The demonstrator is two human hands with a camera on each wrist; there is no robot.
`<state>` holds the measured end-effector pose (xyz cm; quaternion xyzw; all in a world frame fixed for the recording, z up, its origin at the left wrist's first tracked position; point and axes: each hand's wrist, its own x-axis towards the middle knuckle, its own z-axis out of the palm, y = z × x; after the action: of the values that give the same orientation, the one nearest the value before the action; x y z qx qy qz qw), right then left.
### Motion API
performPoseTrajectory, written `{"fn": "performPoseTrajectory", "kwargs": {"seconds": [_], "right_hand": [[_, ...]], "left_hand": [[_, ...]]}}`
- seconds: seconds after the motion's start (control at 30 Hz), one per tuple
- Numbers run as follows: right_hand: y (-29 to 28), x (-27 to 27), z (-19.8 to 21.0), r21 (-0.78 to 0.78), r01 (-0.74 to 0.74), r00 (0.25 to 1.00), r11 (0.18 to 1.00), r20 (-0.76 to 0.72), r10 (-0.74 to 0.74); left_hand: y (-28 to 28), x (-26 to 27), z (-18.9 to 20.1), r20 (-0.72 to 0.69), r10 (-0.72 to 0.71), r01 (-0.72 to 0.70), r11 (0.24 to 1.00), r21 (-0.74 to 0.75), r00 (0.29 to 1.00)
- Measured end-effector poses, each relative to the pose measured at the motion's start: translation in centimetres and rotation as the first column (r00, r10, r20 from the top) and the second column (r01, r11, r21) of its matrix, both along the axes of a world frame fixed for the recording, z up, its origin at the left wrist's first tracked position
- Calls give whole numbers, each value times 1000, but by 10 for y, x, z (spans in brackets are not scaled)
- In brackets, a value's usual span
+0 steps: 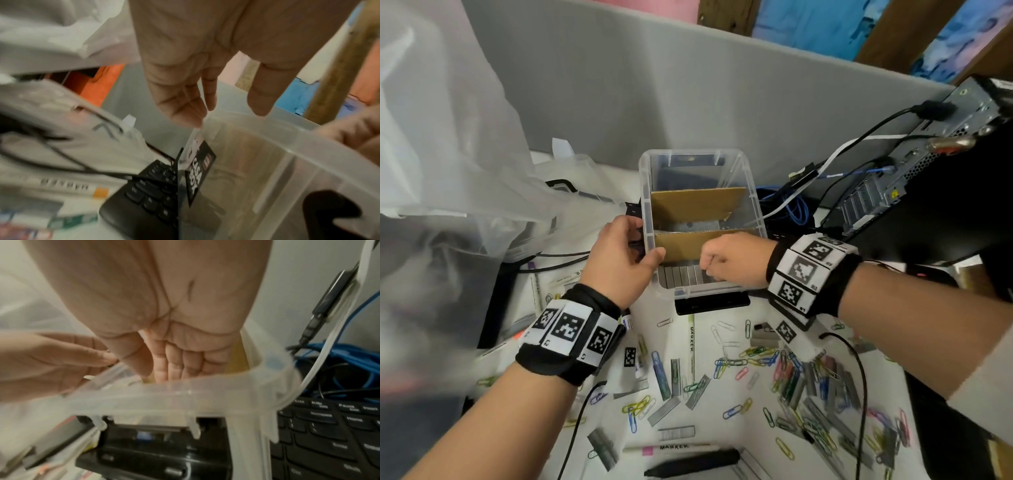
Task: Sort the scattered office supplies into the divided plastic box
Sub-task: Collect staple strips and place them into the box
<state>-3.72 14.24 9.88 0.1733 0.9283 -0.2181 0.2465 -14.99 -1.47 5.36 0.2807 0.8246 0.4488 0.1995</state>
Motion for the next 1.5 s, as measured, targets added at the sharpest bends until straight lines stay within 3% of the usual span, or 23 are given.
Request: {"fn": "performPoseTrajectory", "kwargs": {"seconds": [0.1, 0.2, 0.33, 0.47, 0.57, 0.67, 0.9, 1.3, 1.5], "right_hand": [[-1, 30, 17, -93, 121, 951, 988, -275, -143], [2, 64, 21, -206, 230, 833, 951, -463, -302], [10, 111, 4, -193, 338, 784, 921, -484, -389], [15, 143, -36, -102, 421, 845, 901, -317, -431], [12, 157, -70, -67, 396, 896, 916, -191, -401], [4, 160, -95, -14, 410, 897, 912, -172, -407], [3, 162, -123, 71, 407, 891, 911, -251, -378], [2, 167, -128, 81, 317, 922, 945, -258, -287], [9, 175, -120, -22, 405, 863, 914, -321, -390]], "left_hand": [[-5, 11, 13, -262, -51, 42, 998, -40, 964], [-9, 35, 31, -332, -160, 194, 978, 72, 930], [-12, 76, 31, -195, -452, 471, 880, 61, 870], [-2, 105, -3, -86, -636, 620, 769, -157, 767], [15, 121, -28, -70, -663, 602, 715, -355, 746], [34, 133, -47, -69, -686, 572, 653, -496, 724], [66, 153, -80, -88, -683, 510, 619, -597, 725], [80, 161, -93, -108, -644, 456, 639, -620, 757], [81, 161, -85, -64, -550, 442, 730, -521, 833]]}}
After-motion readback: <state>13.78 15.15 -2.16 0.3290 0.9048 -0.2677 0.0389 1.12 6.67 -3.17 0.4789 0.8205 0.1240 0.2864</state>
